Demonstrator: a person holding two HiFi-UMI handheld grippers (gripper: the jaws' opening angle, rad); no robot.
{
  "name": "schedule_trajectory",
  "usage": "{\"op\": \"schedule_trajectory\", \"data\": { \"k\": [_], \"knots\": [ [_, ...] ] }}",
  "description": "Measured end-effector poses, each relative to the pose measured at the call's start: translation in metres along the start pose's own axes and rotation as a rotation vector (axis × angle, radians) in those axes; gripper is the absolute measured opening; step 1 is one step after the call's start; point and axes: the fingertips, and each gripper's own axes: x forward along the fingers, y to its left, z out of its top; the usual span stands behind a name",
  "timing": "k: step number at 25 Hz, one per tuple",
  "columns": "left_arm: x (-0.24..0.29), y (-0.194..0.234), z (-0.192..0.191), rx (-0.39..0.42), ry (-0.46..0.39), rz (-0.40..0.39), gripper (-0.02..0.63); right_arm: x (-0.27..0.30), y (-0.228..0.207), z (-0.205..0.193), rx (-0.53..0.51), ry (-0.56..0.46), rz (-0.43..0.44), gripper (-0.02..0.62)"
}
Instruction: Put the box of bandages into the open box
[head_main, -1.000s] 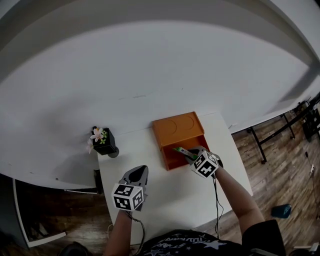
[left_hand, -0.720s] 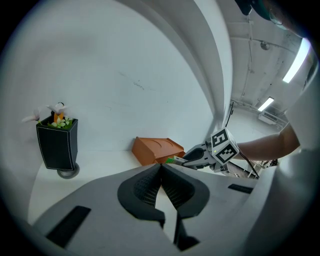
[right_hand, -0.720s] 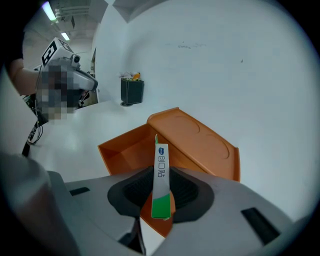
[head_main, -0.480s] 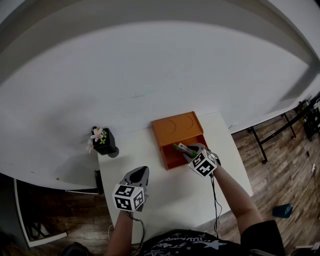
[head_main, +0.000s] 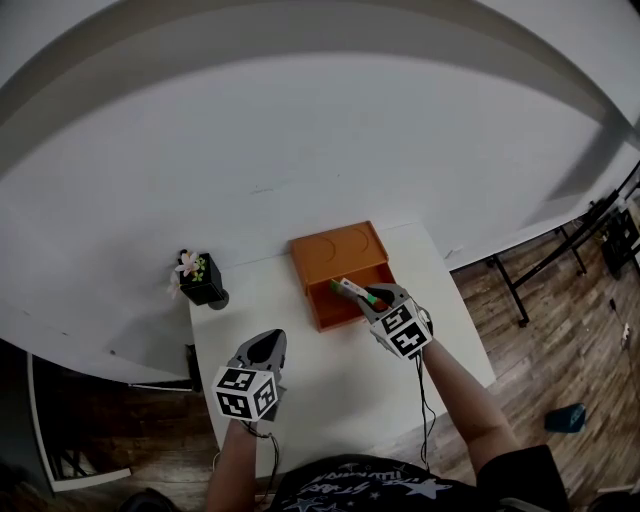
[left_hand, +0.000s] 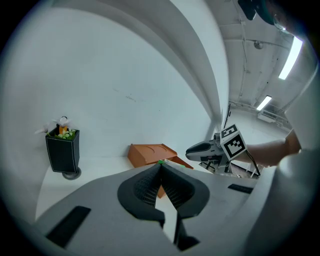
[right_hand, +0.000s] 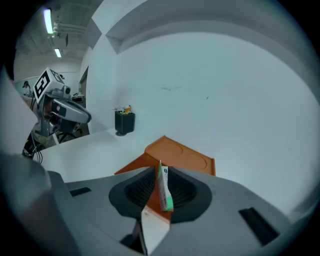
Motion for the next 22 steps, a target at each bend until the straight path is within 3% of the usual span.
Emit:
{"op": "schedule_trajectory", "data": {
  "k": [5,22],
  "knots": [
    [-0.017,-0.024,0.004,0.031,-0.034,0.010,0.020,-0.042,0.007,0.009,0.036,-0.080,-0.026,0.060],
    [-0.095,-0.128,-0.029,0.048,-0.093,0.039,0.020,-0.182,0.064,-0.028,0.150,-0.228,-0.060,0.052]
  ]
}}
